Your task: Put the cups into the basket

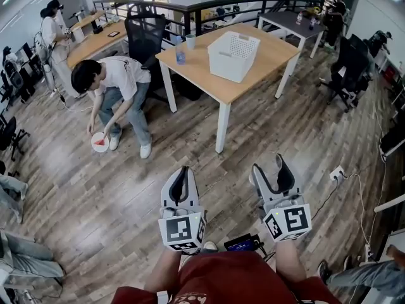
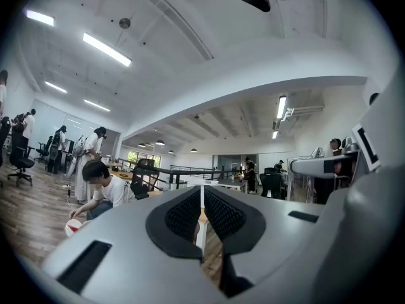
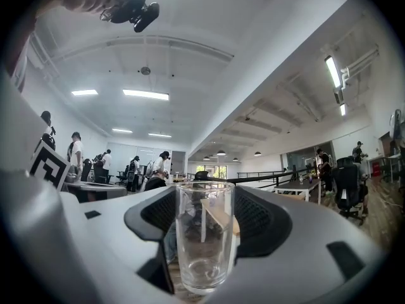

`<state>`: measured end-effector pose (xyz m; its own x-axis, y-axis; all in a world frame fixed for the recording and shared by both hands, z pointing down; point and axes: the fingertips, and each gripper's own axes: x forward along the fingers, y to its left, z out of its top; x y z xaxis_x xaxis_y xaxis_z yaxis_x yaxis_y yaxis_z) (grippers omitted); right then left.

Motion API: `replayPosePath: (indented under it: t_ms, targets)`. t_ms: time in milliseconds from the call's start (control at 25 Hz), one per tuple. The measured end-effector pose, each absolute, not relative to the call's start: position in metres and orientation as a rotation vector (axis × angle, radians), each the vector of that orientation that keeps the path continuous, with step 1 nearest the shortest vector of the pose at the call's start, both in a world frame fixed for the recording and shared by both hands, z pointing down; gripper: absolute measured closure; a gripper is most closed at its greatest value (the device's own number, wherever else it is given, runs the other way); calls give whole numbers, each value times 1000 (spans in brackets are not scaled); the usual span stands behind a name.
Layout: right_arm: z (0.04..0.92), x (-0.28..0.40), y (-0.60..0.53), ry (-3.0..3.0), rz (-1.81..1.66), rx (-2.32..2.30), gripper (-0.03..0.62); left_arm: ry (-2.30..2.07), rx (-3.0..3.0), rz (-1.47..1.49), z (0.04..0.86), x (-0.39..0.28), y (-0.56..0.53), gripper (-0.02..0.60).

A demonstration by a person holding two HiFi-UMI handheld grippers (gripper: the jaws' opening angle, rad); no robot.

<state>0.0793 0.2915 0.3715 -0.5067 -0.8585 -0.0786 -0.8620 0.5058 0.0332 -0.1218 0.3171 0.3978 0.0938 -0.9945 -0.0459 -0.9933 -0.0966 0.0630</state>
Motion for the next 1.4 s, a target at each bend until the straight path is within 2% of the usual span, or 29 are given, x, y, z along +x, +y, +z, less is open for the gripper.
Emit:
replayPosePath:
  t_ms: [440, 1400]
  targets:
    - [373, 93, 243, 2671, 94, -1505, 312, -2110, 2299, -99, 403, -105, 275, 560]
    - [374, 161, 118, 2669, 37, -1472, 312, -2106, 2310, -78, 389, -24, 149, 560]
